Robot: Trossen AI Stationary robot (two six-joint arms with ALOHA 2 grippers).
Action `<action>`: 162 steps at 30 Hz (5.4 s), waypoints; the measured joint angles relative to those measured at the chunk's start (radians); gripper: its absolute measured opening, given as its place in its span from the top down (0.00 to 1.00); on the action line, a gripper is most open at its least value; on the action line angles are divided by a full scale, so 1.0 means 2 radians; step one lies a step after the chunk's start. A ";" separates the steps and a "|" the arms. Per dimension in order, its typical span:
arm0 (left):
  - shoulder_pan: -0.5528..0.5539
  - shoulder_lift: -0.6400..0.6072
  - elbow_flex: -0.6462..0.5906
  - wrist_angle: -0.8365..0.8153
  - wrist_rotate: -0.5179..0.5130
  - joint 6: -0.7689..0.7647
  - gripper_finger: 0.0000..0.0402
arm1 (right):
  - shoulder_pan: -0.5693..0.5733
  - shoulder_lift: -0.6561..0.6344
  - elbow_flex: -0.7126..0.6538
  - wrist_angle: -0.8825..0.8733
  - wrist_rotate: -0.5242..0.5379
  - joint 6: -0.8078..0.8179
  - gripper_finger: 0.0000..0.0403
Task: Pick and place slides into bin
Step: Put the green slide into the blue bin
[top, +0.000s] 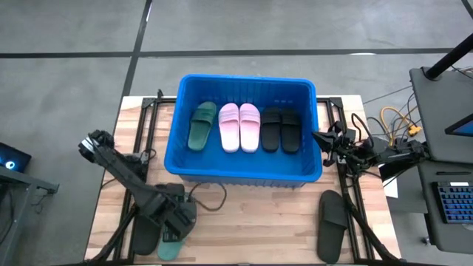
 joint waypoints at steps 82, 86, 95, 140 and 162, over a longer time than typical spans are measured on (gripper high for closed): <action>0.024 -0.113 0.002 0.359 -0.463 0.147 1.00 | 0.000 0.000 0.000 -0.011 0.000 0.029 0.98; 0.036 -0.114 0.003 0.374 -0.466 0.172 1.00 | 0.000 0.000 0.000 -0.011 0.000 0.029 0.98; 0.093 -0.130 0.006 0.372 -0.487 0.201 1.00 | 0.000 0.000 0.000 -0.011 -0.001 0.036 0.98; 0.515 -0.092 -0.006 0.300 -0.263 0.514 1.00 | 0.000 0.001 0.000 -0.019 0.195 0.089 0.98; 0.515 0.020 -0.012 0.209 -0.432 0.562 1.00 | 0.000 0.000 0.000 -0.021 0.194 0.028 0.98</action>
